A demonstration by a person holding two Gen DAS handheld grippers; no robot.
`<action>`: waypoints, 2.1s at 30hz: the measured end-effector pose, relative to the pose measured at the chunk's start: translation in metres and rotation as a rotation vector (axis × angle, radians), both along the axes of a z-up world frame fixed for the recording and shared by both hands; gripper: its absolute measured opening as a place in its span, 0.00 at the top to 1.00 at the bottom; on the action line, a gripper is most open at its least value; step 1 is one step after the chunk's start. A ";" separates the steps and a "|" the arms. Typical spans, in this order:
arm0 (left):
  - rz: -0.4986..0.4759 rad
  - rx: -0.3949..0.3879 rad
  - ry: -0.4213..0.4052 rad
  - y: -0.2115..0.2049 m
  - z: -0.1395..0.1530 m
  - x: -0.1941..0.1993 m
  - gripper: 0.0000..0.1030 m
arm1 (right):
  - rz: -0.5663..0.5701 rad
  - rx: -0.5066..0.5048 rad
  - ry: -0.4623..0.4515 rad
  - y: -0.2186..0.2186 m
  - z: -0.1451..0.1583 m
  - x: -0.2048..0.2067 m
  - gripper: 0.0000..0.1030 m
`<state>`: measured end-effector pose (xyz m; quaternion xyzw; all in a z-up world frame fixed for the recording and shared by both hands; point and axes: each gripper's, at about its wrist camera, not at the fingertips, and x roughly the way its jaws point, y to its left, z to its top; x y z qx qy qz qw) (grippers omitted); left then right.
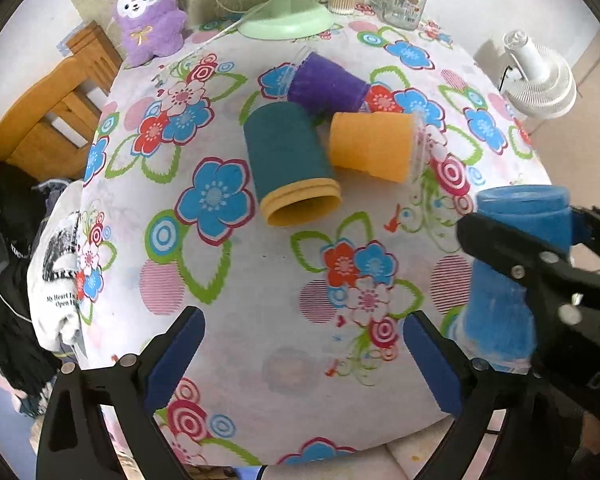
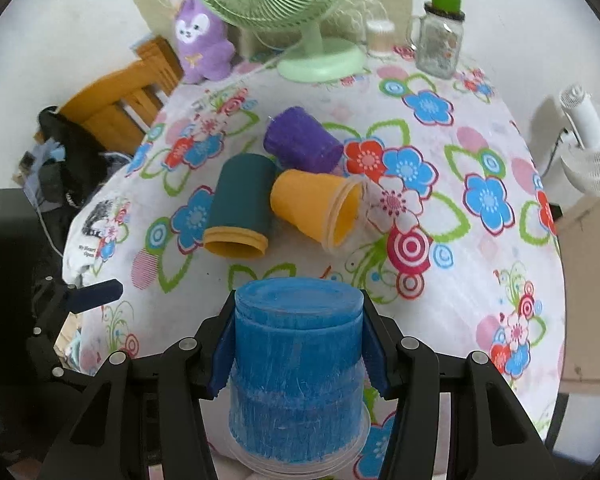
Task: Flip cup upside down
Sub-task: 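Rotate the held blue cup with the right tool, turning its rim over, then lower the blue cup onto the tablecloth and open the right tool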
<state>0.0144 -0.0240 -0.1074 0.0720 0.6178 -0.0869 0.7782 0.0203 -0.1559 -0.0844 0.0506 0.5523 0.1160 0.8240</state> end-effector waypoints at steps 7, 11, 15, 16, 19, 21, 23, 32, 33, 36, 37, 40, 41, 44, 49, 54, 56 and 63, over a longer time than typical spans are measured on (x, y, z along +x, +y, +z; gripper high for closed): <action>0.064 -0.047 0.008 -0.003 0.001 -0.009 0.01 | 0.078 0.010 -0.144 -0.001 0.002 -0.012 0.45; 0.081 -0.078 0.023 -0.001 -0.007 -0.012 0.01 | 0.105 -0.003 -0.240 0.003 0.004 -0.016 0.45; 0.061 -0.083 0.027 -0.002 -0.019 -0.012 0.01 | 0.112 -0.028 -0.297 0.006 -0.005 -0.018 0.45; 0.052 -0.082 0.025 -0.003 -0.021 -0.011 0.01 | 0.111 -0.033 -0.306 0.006 -0.009 -0.019 0.45; 0.018 -0.084 0.015 -0.006 -0.029 -0.011 0.01 | 0.093 -0.016 -0.318 0.002 -0.022 -0.019 0.46; -0.003 -0.085 0.019 -0.008 -0.036 -0.010 0.01 | 0.078 -0.009 -0.330 -0.001 -0.030 -0.019 0.46; -0.031 -0.089 0.011 -0.010 -0.042 -0.008 0.01 | 0.069 -0.015 -0.345 -0.002 -0.036 -0.020 0.46; -0.104 -0.032 -0.025 -0.010 -0.065 -0.001 0.01 | 0.041 -0.009 -0.433 -0.001 -0.061 -0.017 0.46; -0.107 -0.023 -0.028 -0.009 -0.067 0.000 0.01 | 0.035 -0.004 -0.444 0.000 -0.062 -0.016 0.46; -0.116 -0.003 -0.024 -0.008 -0.074 0.002 0.01 | 0.028 -0.015 -0.478 0.006 -0.066 -0.012 0.46; -0.120 0.005 -0.023 -0.008 -0.076 0.003 0.01 | 0.029 -0.019 -0.486 0.008 -0.067 -0.011 0.45; -0.126 0.032 -0.026 -0.005 -0.079 0.004 0.01 | 0.032 -0.023 -0.525 0.012 -0.072 -0.010 0.45; -0.127 0.036 -0.027 -0.004 -0.080 0.004 0.01 | 0.035 -0.028 -0.542 0.014 -0.074 -0.011 0.45; -0.130 0.036 -0.021 0.000 -0.083 0.005 0.01 | 0.047 -0.037 -0.572 0.021 -0.078 -0.013 0.45; -0.132 0.038 -0.013 0.004 -0.088 0.006 0.01 | 0.052 -0.040 -0.580 0.025 -0.080 -0.015 0.39; -0.115 -0.006 0.032 0.007 -0.083 0.005 0.01 | -0.009 0.005 -0.467 0.016 -0.078 -0.017 0.14; -0.105 -0.031 0.051 0.007 -0.076 0.004 0.01 | -0.036 -0.009 -0.414 0.013 -0.072 -0.018 0.10; -0.004 -0.109 0.085 0.016 -0.041 -0.004 0.01 | -0.107 0.004 -0.208 -0.005 -0.036 -0.018 0.09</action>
